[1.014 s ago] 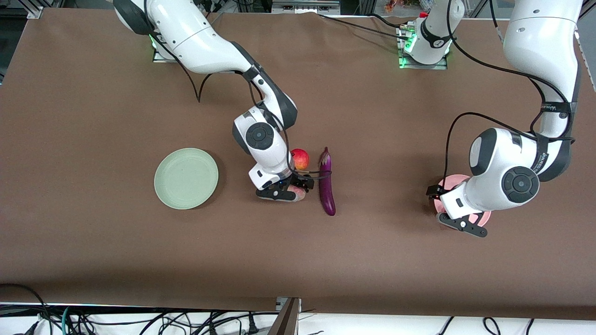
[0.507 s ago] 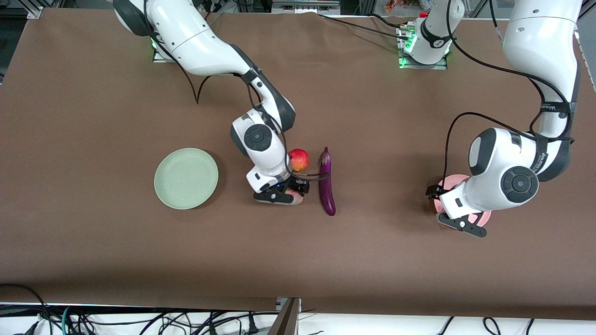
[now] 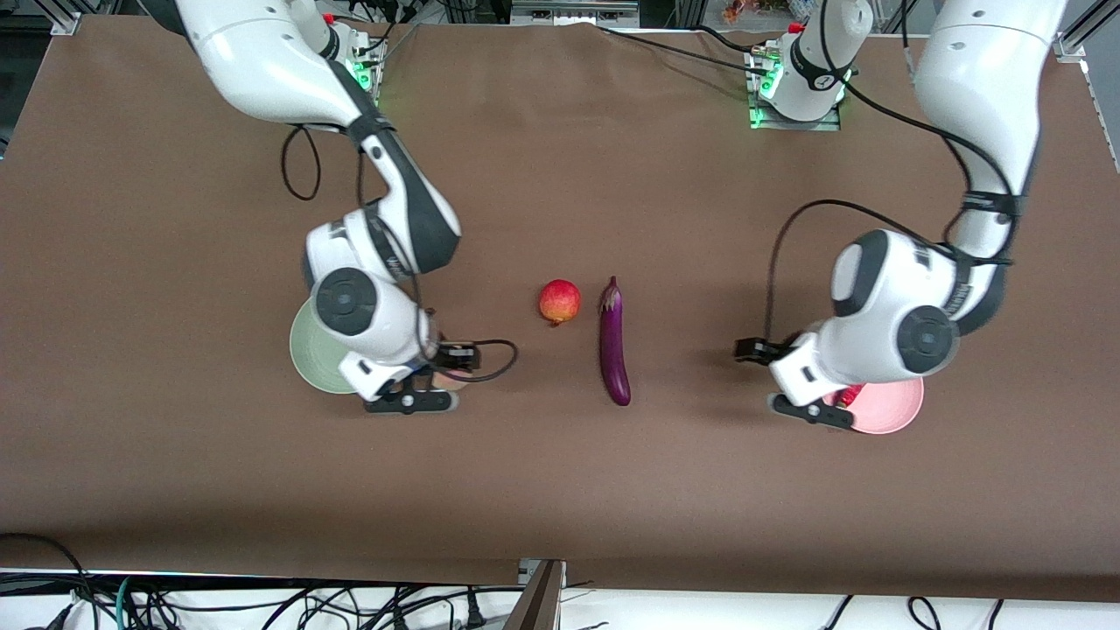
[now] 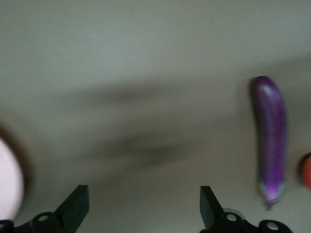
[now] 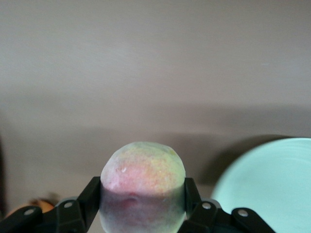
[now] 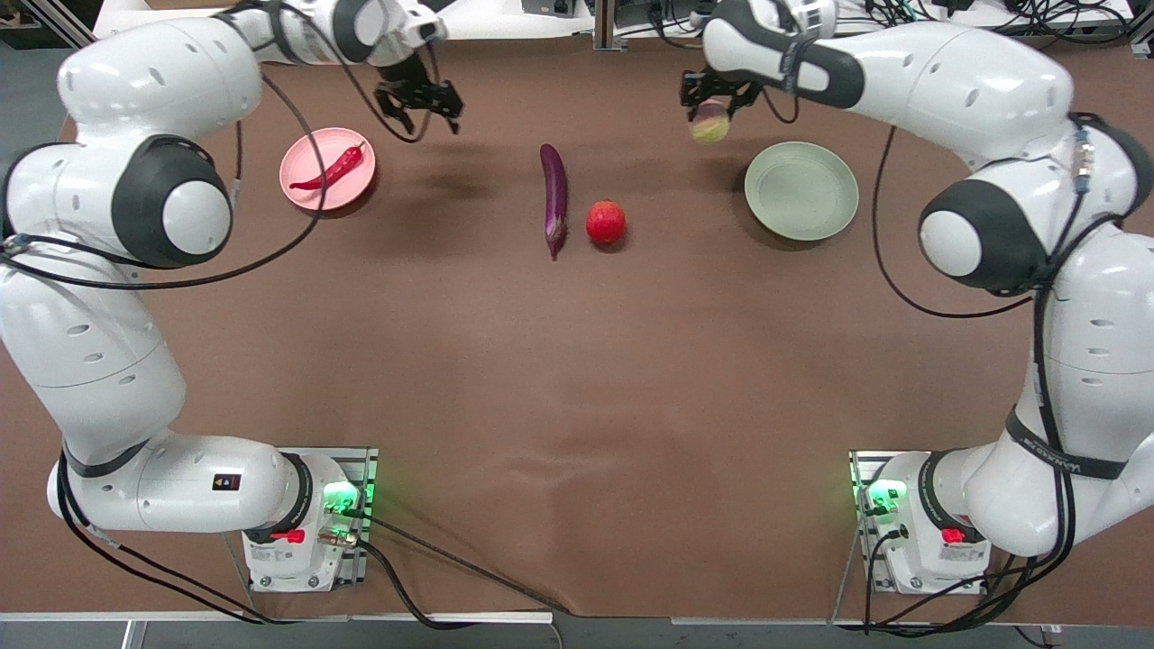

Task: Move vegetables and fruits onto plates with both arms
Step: 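Place the peach on the green plate while the left gripper grasps the eggplant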

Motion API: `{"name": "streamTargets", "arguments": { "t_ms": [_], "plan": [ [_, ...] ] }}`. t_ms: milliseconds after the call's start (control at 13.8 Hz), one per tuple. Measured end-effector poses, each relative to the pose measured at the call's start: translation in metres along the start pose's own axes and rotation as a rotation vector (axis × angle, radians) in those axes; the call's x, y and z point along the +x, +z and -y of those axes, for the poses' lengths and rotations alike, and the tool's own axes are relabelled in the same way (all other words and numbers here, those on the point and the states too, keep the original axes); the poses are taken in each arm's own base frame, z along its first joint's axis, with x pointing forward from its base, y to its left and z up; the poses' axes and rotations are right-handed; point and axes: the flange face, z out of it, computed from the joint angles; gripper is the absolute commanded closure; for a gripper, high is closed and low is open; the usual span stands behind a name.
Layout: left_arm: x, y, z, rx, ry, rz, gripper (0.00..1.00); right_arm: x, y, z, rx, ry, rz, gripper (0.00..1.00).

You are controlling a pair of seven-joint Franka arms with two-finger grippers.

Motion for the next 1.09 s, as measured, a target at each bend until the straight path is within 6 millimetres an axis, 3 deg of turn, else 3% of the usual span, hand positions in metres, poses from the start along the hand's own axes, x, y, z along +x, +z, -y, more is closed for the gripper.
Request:
{"name": "streamTargets", "arguments": {
  "t_ms": [217, 290, 362, 434, 507, 579, 724, 796, 869, 941, 1086],
  "plan": [
    [-0.013, 0.056, -0.117, -0.020, -0.090, -0.066, 0.00, -0.011, 0.001, -0.088, -0.019, -0.113, 0.055, 0.84],
    [-0.016, 0.075, -0.140, -0.031, -0.099, -0.090, 0.20, -0.014, 0.004, -0.125, -0.019, -0.139, 0.072, 0.83],
    [-0.017, 0.092, -0.151, -0.041, -0.104, -0.106, 0.30, -0.016, 0.010, -0.160, -0.016, -0.153, 0.082, 0.82],
    [-0.015, 0.107, -0.152, -0.047, -0.109, -0.112, 0.33, -0.018, 0.018, -0.192, -0.012, -0.158, 0.082, 0.81],
    [-0.014, 0.120, -0.150, -0.048, -0.112, -0.106, 0.40, -0.022, 0.029, -0.215, -0.010, -0.158, 0.075, 0.76],
    [-0.014, 0.134, -0.149, -0.045, -0.115, -0.092, 0.52, -0.026, 0.042, -0.226, -0.011, -0.156, 0.067, 0.75],
    [-0.015, 0.155, -0.147, -0.045, -0.117, -0.082, 0.84, -0.037, 0.066, -0.226, -0.011, -0.155, 0.055, 0.69],
    [-0.014, 0.161, -0.146, -0.046, -0.120, -0.084, 0.84, -0.041, 0.074, -0.221, -0.005, -0.156, 0.057, 0.47],
    [-0.012, 0.159, -0.143, -0.045, -0.123, -0.087, 0.84, -0.044, 0.079, -0.218, 0.000, -0.157, 0.060, 0.13],
    [-0.010, 0.157, -0.141, -0.041, -0.123, -0.094, 0.84, -0.044, 0.081, -0.217, 0.004, -0.154, 0.060, 0.00],
    [-0.003, 0.145, -0.130, -0.018, -0.124, -0.113, 0.85, -0.044, 0.082, -0.216, 0.017, -0.139, 0.056, 0.00]
  ]
}}
